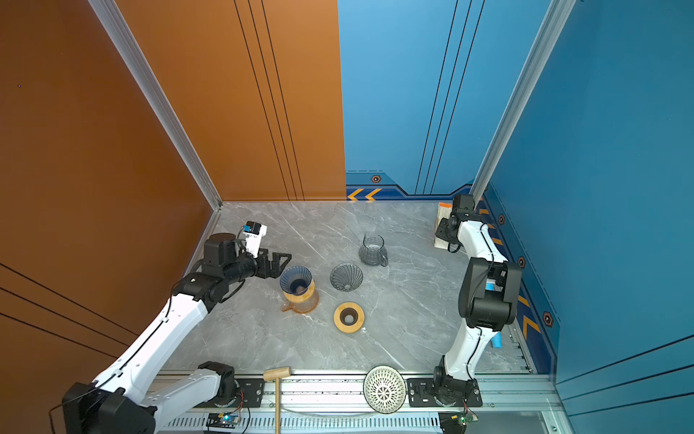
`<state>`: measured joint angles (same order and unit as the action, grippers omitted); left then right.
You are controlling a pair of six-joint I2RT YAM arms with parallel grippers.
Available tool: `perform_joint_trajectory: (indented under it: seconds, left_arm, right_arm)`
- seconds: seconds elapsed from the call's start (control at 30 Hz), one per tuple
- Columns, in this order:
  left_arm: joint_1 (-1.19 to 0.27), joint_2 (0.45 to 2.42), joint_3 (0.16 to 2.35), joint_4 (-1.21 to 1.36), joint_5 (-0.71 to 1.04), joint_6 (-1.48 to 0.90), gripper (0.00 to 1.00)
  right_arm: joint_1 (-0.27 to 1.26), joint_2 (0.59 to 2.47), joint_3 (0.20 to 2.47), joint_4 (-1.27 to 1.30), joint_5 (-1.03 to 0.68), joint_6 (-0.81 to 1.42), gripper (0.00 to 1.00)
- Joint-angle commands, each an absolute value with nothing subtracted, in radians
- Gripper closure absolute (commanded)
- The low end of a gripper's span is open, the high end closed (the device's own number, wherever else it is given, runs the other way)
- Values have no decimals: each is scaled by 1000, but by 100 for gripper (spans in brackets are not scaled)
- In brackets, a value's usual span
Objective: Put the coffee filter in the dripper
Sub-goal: 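Move the right gripper to the COFFEE filter box at the far corner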
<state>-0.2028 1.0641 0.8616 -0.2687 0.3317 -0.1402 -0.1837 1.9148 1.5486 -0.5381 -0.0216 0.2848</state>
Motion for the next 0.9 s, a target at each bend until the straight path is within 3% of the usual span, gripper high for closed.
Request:
perform_joint_trajectory:
  seconds: [0.0,0.33,0.87]
  left_arm:
    - [-190,1071,848,-237,309,-148,2]
    - [-185,1100,848,-228,314,-159,2]
    - [-187,1117,851,-243,304,-164,2]
  right_arm:
    - [-202,1957,1610,-528,14,284,89]
    - [-224,2027,1662,-529,13,272,82]
    - [-227,2135,1739,-534,12,268,82]
